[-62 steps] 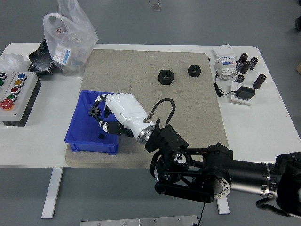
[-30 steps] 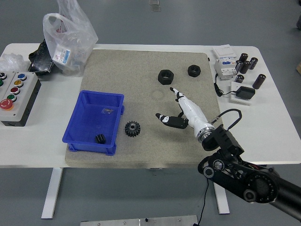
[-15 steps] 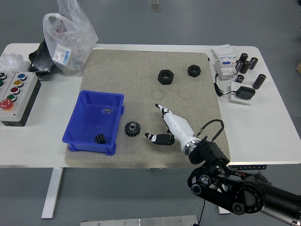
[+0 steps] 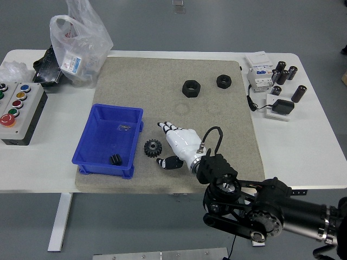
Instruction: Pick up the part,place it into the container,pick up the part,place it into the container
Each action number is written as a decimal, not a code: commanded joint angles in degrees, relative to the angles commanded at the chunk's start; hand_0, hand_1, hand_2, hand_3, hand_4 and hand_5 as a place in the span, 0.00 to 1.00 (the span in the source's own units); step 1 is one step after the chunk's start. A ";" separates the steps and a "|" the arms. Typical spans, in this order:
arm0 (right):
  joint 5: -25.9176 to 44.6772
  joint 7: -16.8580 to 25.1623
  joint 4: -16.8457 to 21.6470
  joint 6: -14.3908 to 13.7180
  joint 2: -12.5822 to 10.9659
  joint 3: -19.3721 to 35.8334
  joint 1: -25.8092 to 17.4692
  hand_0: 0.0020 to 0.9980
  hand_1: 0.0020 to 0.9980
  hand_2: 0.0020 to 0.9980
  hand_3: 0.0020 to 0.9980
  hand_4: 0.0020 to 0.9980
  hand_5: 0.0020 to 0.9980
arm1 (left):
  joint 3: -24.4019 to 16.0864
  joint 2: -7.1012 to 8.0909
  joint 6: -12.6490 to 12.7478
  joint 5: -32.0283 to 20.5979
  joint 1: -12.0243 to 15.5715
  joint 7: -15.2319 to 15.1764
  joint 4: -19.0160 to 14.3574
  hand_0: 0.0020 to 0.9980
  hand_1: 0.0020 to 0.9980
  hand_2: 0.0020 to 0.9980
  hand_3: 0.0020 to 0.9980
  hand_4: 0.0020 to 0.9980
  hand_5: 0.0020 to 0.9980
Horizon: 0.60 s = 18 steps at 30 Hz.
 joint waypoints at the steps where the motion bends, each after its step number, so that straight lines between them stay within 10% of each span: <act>1: 0.41 0.00 -0.11 0.13 0.24 -0.40 0.22 0.41 0.84 1.00 1.00 0.79 0.24 | 0.04 0.01 -0.01 -0.05 -0.05 0.01 0.00 0.62 0.61 0.61 0.61 0.52 0.41; 7: 0.55 0.00 -0.66 -1.33 1.50 -1.35 -0.09 0.41 0.83 1.00 1.00 0.79 0.23 | 0.40 -0.01 -0.03 -0.58 -0.43 0.01 0.00 0.62 0.61 0.61 0.61 0.52 0.41; 8: 0.51 0.00 -0.84 -1.82 1.75 -1.41 -0.16 0.38 0.69 0.65 0.88 0.79 0.23 | 0.39 0.01 -0.03 -0.58 -0.44 0.03 0.00 0.62 0.61 0.61 0.61 0.52 0.42; 13: 1.28 0.00 -2.02 -3.60 2.50 -1.80 -0.47 0.38 0.69 0.65 0.88 0.79 0.23 | 0.32 0.04 -0.02 -0.59 -0.41 0.07 0.00 0.62 0.61 0.61 0.61 0.52 0.42; 14: 1.51 0.00 -2.24 -3.88 2.59 -1.91 -0.54 0.33 0.56 0.46 0.67 0.74 0.24 | 0.30 0.03 -0.03 -0.57 -0.39 0.08 0.00 0.62 0.61 0.61 0.61 0.51 0.42; 18: 1.48 0.00 -2.59 -5.09 2.71 -2.32 -0.62 0.33 0.56 0.46 0.67 0.74 0.24 | 0.34 0.01 -0.08 -0.58 -0.32 0.09 0.00 0.62 0.61 0.61 0.61 0.51 0.42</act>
